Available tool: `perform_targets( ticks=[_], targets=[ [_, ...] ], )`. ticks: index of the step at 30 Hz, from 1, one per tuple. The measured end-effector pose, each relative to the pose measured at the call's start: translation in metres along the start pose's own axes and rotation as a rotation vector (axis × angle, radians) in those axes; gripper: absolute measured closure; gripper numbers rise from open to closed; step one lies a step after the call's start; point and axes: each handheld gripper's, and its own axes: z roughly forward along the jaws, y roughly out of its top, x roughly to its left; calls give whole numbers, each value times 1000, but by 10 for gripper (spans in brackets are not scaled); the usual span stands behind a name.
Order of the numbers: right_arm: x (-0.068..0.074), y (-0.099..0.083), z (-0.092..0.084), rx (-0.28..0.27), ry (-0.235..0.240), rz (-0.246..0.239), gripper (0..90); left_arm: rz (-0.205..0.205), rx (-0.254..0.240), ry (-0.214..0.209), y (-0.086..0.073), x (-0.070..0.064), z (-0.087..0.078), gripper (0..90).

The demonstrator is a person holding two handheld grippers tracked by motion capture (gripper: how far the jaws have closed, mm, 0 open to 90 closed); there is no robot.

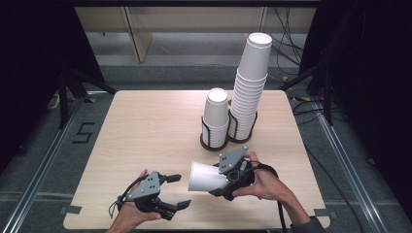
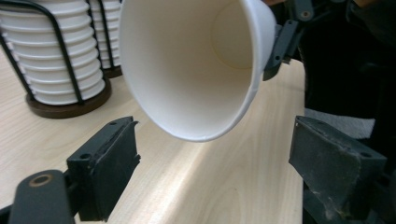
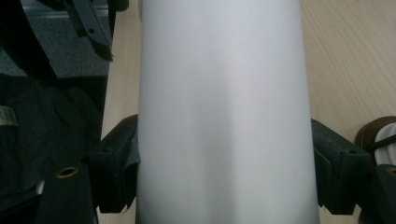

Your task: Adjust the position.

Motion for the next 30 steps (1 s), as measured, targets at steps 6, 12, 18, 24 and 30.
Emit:
perform_targets(
  ticks=[6,12,18,24,30],
  targets=[
    [-2,-1,0,-41,-23,11,235,-24,-6,27,0,2,-3,147],
    [-1,-1,0,-55,-16,21,234,-29,-4,54,-1,3,-2,146],
    [-2,-1,2,-88,-37,32,233,-60,-35,80,-1,6,-3,146],
    [-2,-2,8,-122,-20,47,233,-114,-61,55,-2,8,-3,146],
    [1,0,10,-157,2,36,233,-134,-88,31,0,6,-3,146]
  ],
)
